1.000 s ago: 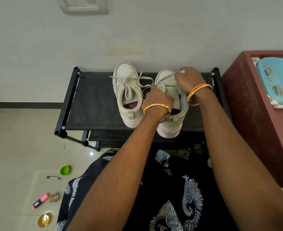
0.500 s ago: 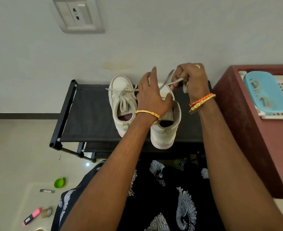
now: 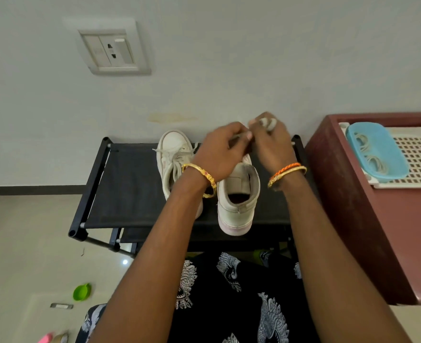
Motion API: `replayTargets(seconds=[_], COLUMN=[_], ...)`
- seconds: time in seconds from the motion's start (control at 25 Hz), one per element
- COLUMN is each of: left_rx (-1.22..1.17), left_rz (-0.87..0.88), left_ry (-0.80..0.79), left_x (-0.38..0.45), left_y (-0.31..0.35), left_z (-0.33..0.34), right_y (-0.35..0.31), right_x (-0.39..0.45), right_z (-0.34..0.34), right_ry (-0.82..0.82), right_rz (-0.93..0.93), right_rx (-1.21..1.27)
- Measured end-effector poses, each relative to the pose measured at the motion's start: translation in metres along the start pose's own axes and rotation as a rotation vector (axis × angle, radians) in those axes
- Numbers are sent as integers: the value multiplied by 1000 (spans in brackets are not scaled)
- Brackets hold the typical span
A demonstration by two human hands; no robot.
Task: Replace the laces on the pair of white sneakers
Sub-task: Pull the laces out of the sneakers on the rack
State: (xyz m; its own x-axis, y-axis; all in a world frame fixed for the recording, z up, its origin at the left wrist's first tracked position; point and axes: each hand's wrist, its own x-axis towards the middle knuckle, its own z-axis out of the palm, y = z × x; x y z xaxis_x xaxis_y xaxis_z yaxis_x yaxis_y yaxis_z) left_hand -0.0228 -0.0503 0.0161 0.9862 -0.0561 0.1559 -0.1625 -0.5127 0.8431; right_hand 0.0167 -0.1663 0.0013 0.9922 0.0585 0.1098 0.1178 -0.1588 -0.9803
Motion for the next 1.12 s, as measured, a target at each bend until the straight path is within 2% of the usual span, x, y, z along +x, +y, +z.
replayTargets(seconds=[0.08,0.16,0.2,0.28,0.36,0.4,0.48,0.6,0.72,0.84,0.92,1.0,1.08,1.12], left_rx=[-17,-103,-212,-624,-974,-996,-775,-346,-269,-332,-437,-415,-170,-35], left_rz=[-33,-137,-214,-342,-353,-309,-171,-39,-46,-174,-281,-307,-268,-233], left_ry=[63,56,77,155,150,120,83,102,138,216,101,-172,-382,-390], left_x=[1,-3,-6,-7,-7,-7,-6,-3,-3,-2,-4,-10,-14,-14], left_y=[-2,-6,-9,-9,-3,2,10,8,-2,-6,-6,-9,-8,-8], left_z=[-9,-18,-23,-31,-33,-31,-22,-15,-15,-13,-13,-9,-3,0], right_y=[-2,-7,-10,-8,-5,-4,-8,-17,-17,-15,-13,-10,-6,-4], right_x=[-3,1,2,4,2,0,-7,-19,-17,-5,3,8,10,11], right_z=[-1,-11,-17,-25,-20,-13,6,23,26,19,10,1,-7,-10], right_ry=[-107,-98,-64,53,197,247,223,43,7,4,-6,22,45,40], right_rz=[33,104,167,325,422,437,463,572,637,661,651,618,583,580], right_rx=[-41,-8,42,234,426,497,611,592,513,634,821,977,1026,1017])
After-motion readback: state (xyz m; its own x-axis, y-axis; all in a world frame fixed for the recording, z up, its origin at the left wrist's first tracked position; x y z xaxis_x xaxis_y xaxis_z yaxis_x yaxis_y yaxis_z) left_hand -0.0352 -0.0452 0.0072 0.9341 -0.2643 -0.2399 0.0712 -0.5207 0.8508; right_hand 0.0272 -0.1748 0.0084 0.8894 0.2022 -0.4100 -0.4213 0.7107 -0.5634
